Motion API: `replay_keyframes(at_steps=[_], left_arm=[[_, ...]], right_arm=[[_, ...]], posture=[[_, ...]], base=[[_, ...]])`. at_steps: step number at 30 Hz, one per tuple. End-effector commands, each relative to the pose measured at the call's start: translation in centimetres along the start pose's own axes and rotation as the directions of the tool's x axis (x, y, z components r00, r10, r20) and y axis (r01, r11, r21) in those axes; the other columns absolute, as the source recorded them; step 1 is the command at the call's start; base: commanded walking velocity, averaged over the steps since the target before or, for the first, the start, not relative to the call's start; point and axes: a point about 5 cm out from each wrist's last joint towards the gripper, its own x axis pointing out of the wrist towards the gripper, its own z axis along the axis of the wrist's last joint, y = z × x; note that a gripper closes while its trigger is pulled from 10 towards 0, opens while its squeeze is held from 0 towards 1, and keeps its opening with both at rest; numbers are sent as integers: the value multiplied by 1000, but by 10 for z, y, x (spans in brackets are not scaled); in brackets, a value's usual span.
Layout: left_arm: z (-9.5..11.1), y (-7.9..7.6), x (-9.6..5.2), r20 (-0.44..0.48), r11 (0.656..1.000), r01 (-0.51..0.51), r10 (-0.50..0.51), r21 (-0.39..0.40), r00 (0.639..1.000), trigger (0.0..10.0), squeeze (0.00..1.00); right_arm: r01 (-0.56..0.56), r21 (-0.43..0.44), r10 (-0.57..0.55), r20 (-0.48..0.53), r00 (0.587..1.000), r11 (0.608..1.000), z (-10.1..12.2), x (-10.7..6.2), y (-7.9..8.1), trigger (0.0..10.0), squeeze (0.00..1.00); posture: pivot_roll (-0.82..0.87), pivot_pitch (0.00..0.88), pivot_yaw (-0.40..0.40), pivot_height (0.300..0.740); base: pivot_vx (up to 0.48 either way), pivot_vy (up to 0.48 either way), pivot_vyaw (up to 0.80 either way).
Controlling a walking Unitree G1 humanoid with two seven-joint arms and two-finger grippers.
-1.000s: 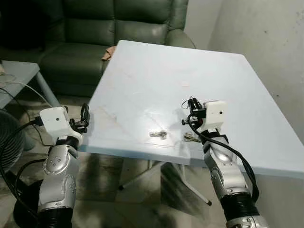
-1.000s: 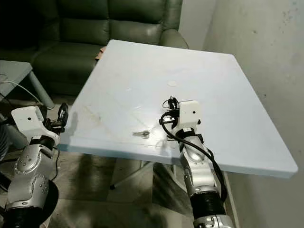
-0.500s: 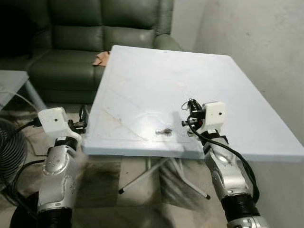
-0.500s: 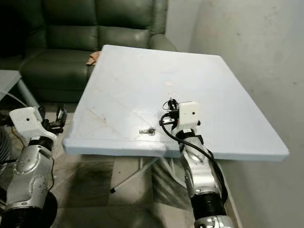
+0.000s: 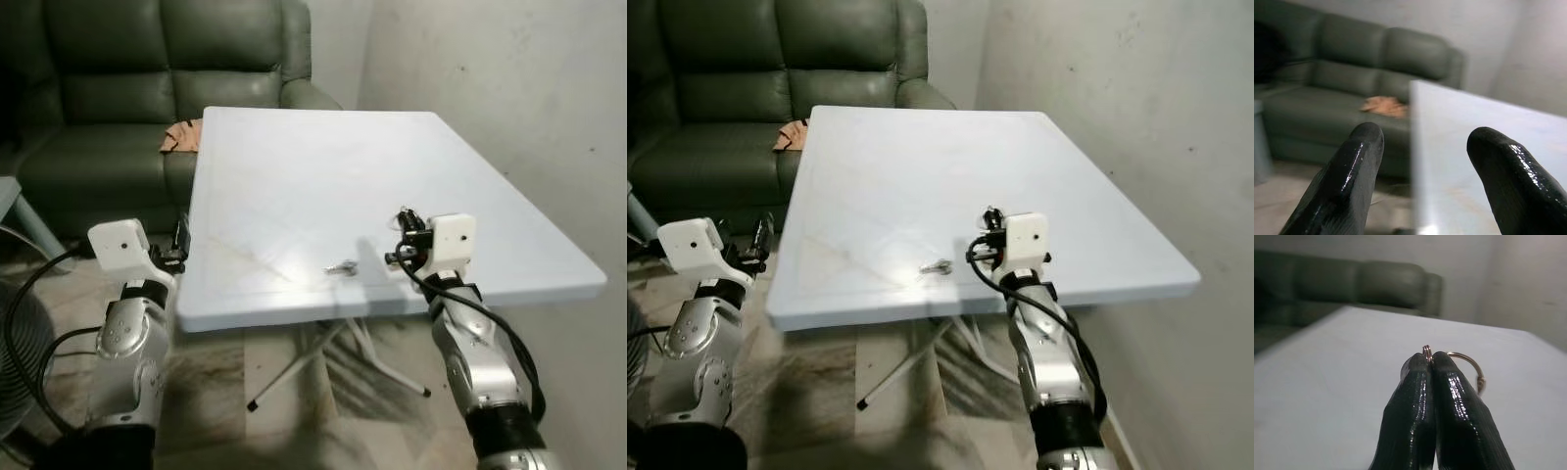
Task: Hang keys on a hook
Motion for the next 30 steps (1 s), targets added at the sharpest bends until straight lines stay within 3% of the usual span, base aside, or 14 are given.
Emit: replay_keyframes(at_steps=[1,5,30], left_arm=[[2,-9,2,15,1000,19,-19,-15,1000,10000,0],[4,-9,3,27,1000,10,-10,-13,1000,10000,0],[4,-11,4,17,1000,18,-18,-24,1000,10000,0]], right_arm=[[14,-18,-14,15,1000,1000,6,2,-8,10000,0],[13,-20,-13,3,1000,1000,5,2,-8,10000,0],[23,-26,-24,-20,1000,999,3,2,-9,10000,0]], posture=[[-77,0,-39,740],[-77,0,-40,740],[-81,0,-35,740]], base=[[0,0,0],[0,0,0],[0,0,-792]])
